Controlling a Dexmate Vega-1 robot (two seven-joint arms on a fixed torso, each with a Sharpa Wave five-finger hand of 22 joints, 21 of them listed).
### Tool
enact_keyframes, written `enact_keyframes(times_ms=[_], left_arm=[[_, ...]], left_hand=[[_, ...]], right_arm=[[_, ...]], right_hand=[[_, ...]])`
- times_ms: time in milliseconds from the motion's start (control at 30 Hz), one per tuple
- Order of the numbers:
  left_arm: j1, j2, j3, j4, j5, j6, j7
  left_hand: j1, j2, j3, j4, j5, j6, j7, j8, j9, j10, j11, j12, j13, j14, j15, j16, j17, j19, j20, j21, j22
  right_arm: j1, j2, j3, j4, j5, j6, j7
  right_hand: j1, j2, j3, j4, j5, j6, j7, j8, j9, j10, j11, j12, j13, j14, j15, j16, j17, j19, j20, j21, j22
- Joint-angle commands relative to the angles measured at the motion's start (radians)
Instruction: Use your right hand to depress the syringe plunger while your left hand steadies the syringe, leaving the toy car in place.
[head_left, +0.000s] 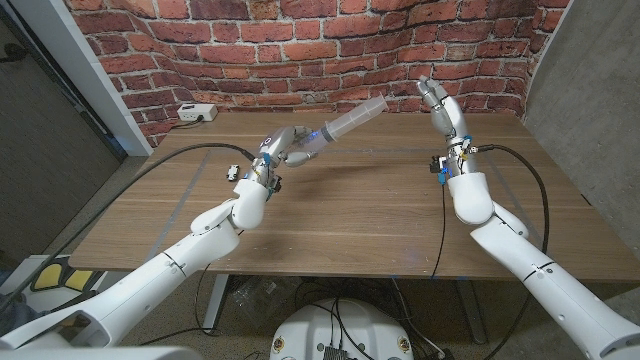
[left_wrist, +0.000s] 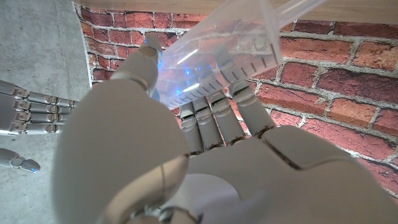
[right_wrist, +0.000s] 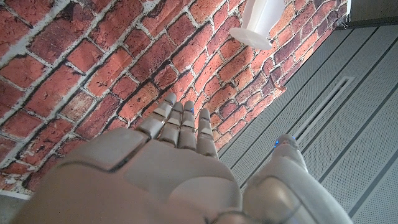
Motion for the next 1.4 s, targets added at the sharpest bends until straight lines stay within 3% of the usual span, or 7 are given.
enact_keyframes(times_ms=[33,200,300,467,800,1067,1400], left_arm=[[-0.016,-0.016,0.008,0.022,-0.010,-0.039,-0.001],[-0.010,-0.023,0.009,0.019,-0.003,-0.033,0.008],[-0.006,-0.025,0.008,0.015,-0.003,-0.029,0.011],[-0.001,-0.026,0.007,0.004,0.002,-0.022,0.015],[0.002,-0.028,0.009,0.000,0.001,-0.039,0.018],[0.001,-0.031,0.011,0.007,-0.003,-0.062,0.017],[0.000,-0.034,0.010,0.006,-0.004,-0.048,0.006]], left_hand=[[0.080,0.106,0.078,0.073,0.007,0.108,0.026,0.005,0.003,0.047,-0.039,0.000,0.003,0.042,-0.053,0.000,0.005,0.013,-0.019,0.006,0.004],[0.079,0.106,0.079,0.074,0.007,0.107,0.026,0.003,0.003,0.047,-0.041,-0.001,0.004,0.041,-0.053,-0.001,0.005,0.010,-0.020,0.005,0.004],[0.078,0.107,0.080,0.074,0.008,0.107,0.025,0.002,0.003,0.048,-0.041,-0.001,0.005,0.043,-0.054,0.000,0.005,0.010,-0.019,0.005,0.004],[0.077,0.107,0.081,0.074,0.008,0.109,0.024,0.001,0.003,0.050,-0.042,-0.002,0.006,0.044,-0.057,0.000,0.005,0.011,-0.020,0.006,0.004],[0.075,0.106,0.082,0.074,0.008,0.110,0.025,-0.001,0.003,0.051,-0.043,-0.004,0.007,0.046,-0.058,0.000,0.005,0.011,-0.021,0.007,0.004],[0.074,0.106,0.084,0.073,0.008,0.113,0.023,-0.003,0.003,0.054,-0.042,-0.005,0.008,0.046,-0.056,-0.001,0.005,0.012,-0.021,0.008,0.004],[0.073,0.105,0.086,0.073,0.008,0.115,0.023,-0.005,0.003,0.054,-0.042,-0.007,0.010,0.047,-0.060,-0.001,0.005,0.011,-0.022,0.008,0.004]], right_arm=[[-0.009,0.003,-0.001,-0.009,-0.129,0.016,-0.068],[0.000,0.001,-0.004,0.019,-0.203,0.072,-0.119],[0.006,0.008,-0.006,0.038,-0.238,0.107,-0.154],[0.013,0.010,-0.007,0.051,-0.260,0.129,-0.168],[-0.001,-0.025,-0.008,-0.013,-0.260,0.024,-0.078],[0.010,-0.031,-0.017,-0.017,-0.287,0.018,-0.089],[0.043,-0.023,-0.034,0.058,-0.281,0.135,-0.132]], right_hand=[[-0.011,0.003,-0.005,0.000,0.010,0.005,-0.021,0.000,0.003,0.013,-0.024,0.009,0.002,0.048,-0.012,0.016,0.001,0.051,-0.009,0.018,0.002],[0.000,0.019,0.002,-0.007,0.016,0.053,-0.036,0.017,0.003,0.062,-0.035,0.027,0.001,0.150,-0.044,0.033,-0.001,0.136,-0.009,0.042,0.002],[0.008,0.028,0.007,-0.010,0.018,0.085,-0.046,0.024,0.003,0.109,-0.046,0.041,0.001,0.165,-0.050,0.027,-0.002,0.152,-0.017,0.042,0.002],[0.013,0.032,0.010,-0.013,0.019,0.102,-0.049,0.026,0.003,0.119,-0.040,0.041,0.000,0.131,-0.044,0.007,-0.003,0.124,-0.018,0.026,0.002],[0.010,0.035,0.008,-0.013,0.023,0.074,-0.029,0.005,0.002,0.090,-0.005,0.021,0.000,0.067,-0.019,-0.011,-0.002,0.064,-0.009,-0.001,0.001],[0.003,0.032,0.004,-0.012,0.023,0.051,-0.016,-0.003,0.002,0.068,-0.006,0.012,0.000,0.044,-0.014,-0.012,-0.002,0.045,-0.006,-0.006,0.001],[0.010,0.039,0.006,-0.019,0.028,0.156,-0.016,0.028,0.004,0.156,-0.019,0.040,0.003,0.192,-0.034,0.028,-0.001,0.182,0.001,0.036,-0.001]])
